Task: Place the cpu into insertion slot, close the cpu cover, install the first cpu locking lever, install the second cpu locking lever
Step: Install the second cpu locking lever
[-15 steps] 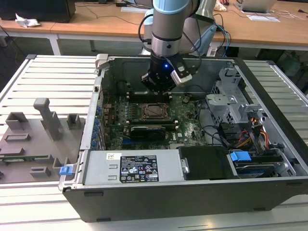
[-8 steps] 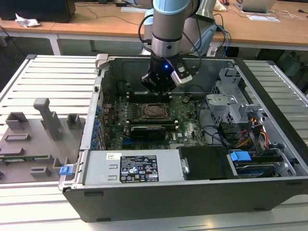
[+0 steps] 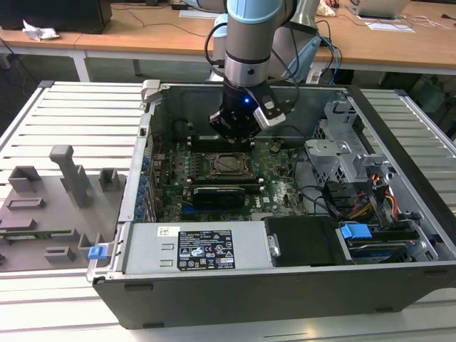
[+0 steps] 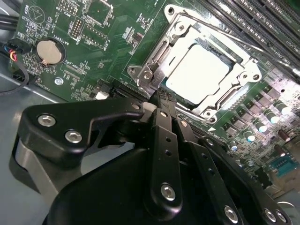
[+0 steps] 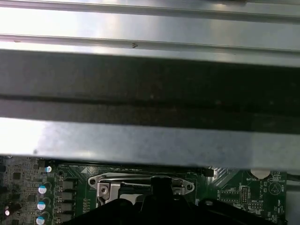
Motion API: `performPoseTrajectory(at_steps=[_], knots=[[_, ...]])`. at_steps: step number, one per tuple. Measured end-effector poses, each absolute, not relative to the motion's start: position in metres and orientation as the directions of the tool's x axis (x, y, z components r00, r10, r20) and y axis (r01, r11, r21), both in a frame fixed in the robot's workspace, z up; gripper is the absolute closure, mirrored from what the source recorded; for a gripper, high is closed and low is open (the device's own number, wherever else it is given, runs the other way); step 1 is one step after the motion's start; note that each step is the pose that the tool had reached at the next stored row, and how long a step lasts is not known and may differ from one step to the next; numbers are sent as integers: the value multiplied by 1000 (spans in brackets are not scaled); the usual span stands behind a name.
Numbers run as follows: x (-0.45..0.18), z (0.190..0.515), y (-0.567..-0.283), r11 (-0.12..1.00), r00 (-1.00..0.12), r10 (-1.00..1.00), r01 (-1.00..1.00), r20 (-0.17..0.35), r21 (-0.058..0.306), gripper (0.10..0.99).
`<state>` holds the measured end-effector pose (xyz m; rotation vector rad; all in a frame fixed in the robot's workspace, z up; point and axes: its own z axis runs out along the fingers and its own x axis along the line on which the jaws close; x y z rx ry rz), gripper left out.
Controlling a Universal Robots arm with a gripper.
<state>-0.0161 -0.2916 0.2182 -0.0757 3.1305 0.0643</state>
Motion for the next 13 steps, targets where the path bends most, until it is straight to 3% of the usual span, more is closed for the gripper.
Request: performPoseTrajectory(at_steps=[13], knots=[[-16, 235, -294, 998, -999, -48, -49, -11, 41, 980]])
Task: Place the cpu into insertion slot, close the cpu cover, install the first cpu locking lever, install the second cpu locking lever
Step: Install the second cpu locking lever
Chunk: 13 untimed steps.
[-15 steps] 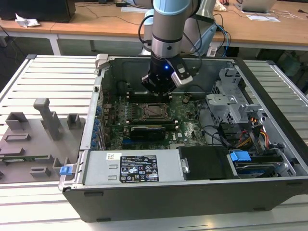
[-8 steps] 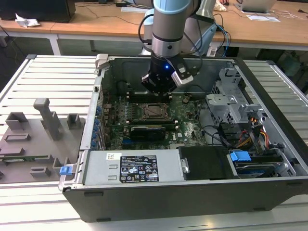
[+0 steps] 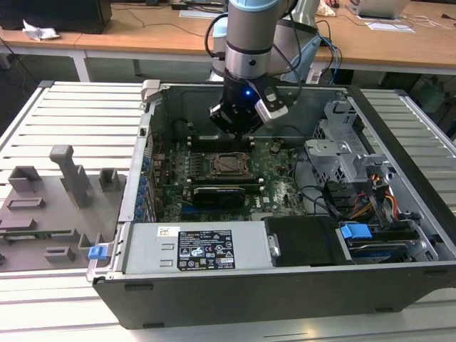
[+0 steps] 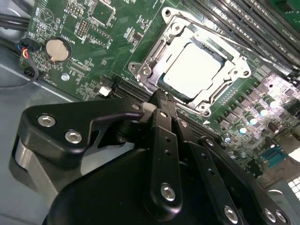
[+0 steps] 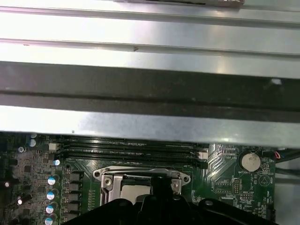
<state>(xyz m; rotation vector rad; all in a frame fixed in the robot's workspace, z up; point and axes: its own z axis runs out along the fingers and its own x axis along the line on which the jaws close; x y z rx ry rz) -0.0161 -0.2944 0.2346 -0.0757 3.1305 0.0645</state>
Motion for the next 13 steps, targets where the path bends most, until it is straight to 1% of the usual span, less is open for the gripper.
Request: performPoseTrajectory(at_steps=[13], knots=[[-16, 235, -318, 998, -999, -48, -49, -11, 41, 980]])
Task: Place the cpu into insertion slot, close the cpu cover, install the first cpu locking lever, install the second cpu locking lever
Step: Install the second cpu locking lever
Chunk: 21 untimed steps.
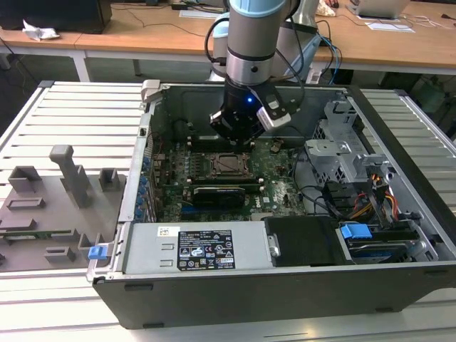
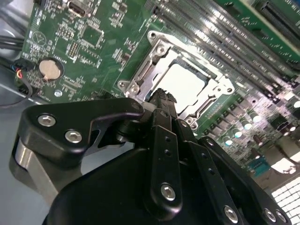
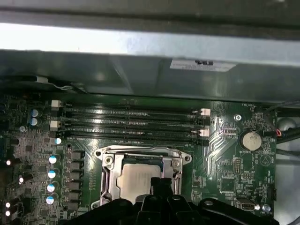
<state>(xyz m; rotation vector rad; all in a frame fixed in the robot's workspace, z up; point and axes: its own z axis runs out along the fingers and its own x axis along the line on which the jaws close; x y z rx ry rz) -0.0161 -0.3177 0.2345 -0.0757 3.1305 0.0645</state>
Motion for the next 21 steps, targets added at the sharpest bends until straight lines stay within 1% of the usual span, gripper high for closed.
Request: performPoseTrajectory(at_steps=[8, 10, 11, 12, 13, 18, 19, 20, 21], knots=[[-16, 238, -322, 998, -999, -48, -49, -11, 41, 980], [-16, 238, -328, 998, -999, -48, -49, -10, 38, 980], [-16, 238, -328, 999, -999, -48, -48, -9, 14, 980], [-16, 238, -329, 999, -999, -49, -49, -9, 3, 980], [-16, 238, -331, 999, -999, -49, -49, -8, 2, 980], [-16, 237, -345, 999, -999, -48, -48, -9, 2, 980], [-16, 237, -348, 999, -999, -48, -48, -9, 6, 980], [-16, 237, -351, 998, -999, -48, -49, -10, 26, 980], [-16, 237, -353, 998, -999, -48, -49, -10, 31, 980]])
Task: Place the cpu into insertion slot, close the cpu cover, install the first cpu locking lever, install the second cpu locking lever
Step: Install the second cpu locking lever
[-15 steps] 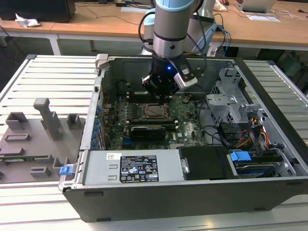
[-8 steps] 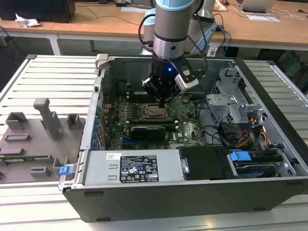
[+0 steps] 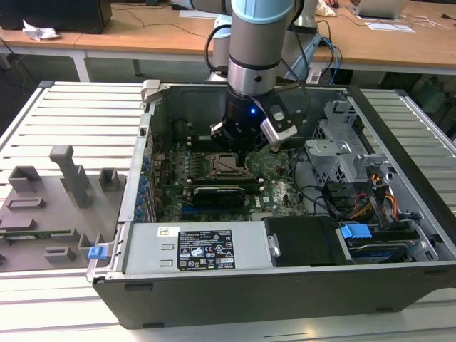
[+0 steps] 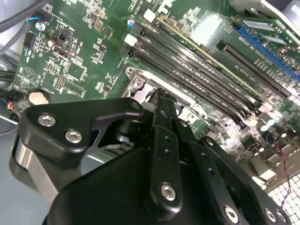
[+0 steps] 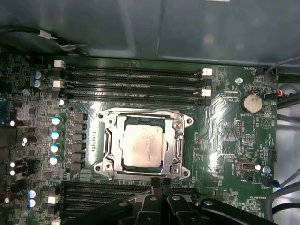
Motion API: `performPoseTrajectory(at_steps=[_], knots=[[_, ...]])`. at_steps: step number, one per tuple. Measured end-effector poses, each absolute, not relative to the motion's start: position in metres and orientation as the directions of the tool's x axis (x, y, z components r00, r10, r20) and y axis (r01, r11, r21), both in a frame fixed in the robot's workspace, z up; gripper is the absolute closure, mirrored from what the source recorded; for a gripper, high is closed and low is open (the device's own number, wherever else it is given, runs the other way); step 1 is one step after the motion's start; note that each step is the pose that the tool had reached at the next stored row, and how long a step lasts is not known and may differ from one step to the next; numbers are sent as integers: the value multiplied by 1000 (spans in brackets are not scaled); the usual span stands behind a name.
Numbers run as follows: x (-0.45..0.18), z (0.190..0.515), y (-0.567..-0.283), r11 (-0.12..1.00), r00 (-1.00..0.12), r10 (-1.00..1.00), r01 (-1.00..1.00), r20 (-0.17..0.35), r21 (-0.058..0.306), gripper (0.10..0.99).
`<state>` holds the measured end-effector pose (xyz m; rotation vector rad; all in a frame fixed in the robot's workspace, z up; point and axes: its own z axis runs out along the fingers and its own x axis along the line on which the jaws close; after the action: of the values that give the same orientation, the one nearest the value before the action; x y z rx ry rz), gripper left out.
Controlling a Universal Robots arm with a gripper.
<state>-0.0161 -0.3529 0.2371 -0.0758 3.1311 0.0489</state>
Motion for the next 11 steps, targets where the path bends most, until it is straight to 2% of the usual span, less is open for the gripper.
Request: performPoseTrajectory(at_steps=[11], knots=[[-27, 237, -368, 997, -999, -48, -49, -11, 63, 980]])
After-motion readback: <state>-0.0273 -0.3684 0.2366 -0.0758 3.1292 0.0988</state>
